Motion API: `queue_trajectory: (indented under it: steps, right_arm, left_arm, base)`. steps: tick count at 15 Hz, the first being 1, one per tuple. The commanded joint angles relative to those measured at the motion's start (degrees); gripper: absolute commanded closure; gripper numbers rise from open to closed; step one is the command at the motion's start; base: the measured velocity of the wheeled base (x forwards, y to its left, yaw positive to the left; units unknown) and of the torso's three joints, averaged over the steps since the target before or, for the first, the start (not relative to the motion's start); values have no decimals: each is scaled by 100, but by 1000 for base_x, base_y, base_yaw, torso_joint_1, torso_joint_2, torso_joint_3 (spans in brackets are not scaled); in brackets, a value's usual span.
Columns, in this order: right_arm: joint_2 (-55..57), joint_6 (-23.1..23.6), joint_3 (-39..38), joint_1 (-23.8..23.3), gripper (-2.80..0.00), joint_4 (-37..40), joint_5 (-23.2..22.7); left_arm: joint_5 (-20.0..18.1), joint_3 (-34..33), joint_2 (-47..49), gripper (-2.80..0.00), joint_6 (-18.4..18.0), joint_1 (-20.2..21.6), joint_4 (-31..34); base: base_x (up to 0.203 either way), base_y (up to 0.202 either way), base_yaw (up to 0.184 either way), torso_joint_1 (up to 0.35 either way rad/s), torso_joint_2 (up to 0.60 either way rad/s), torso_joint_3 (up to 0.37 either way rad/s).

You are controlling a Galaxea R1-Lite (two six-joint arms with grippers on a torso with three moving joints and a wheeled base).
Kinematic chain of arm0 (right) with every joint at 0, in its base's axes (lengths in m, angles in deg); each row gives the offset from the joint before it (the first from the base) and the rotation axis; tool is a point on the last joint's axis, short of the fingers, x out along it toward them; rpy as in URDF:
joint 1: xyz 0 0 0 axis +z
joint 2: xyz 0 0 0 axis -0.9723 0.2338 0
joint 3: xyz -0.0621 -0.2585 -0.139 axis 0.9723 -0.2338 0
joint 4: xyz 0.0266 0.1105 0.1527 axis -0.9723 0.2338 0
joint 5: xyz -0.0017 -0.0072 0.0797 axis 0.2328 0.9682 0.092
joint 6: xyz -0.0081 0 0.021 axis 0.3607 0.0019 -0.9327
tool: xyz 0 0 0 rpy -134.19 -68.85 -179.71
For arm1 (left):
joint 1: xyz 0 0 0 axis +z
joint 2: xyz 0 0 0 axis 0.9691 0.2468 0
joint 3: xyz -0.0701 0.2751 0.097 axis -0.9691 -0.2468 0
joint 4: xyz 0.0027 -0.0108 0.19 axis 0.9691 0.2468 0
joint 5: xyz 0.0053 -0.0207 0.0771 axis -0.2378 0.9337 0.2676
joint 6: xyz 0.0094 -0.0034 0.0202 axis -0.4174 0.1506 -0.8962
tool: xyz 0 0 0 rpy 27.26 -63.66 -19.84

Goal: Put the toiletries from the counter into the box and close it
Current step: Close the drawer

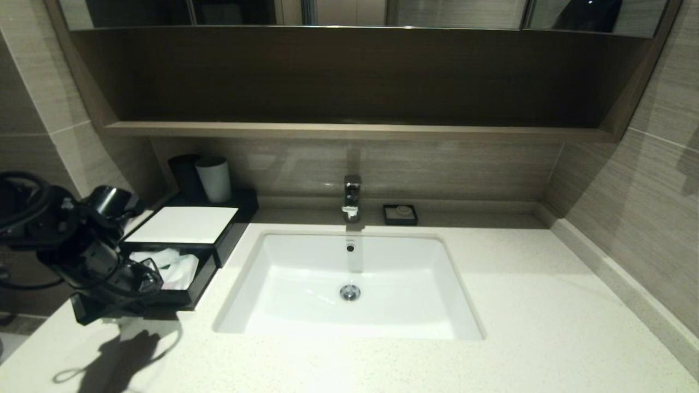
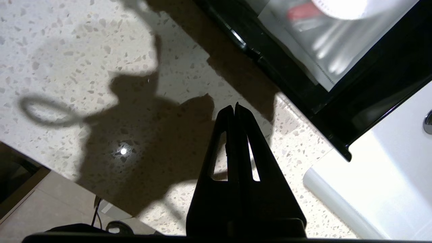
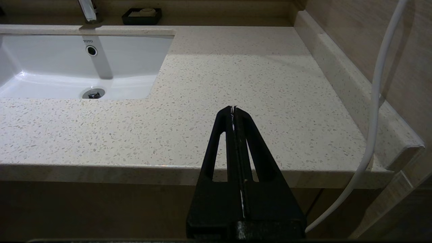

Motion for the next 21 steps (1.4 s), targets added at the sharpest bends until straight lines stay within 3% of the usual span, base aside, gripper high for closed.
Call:
queue_trajectory:
  steps: [1,21]
  right_arm:
    - [-9,2,-9,1,0,-2,1]
    - [-9,3,-9,10,0,-2,1]
  left_arm:
    - [8,17,132,0,31,-57,-60]
    - [24,676,441,0,175,-196,-414]
  base:
    - [0,0,0,0,0,0]
    - [0,0,0,0,0,0]
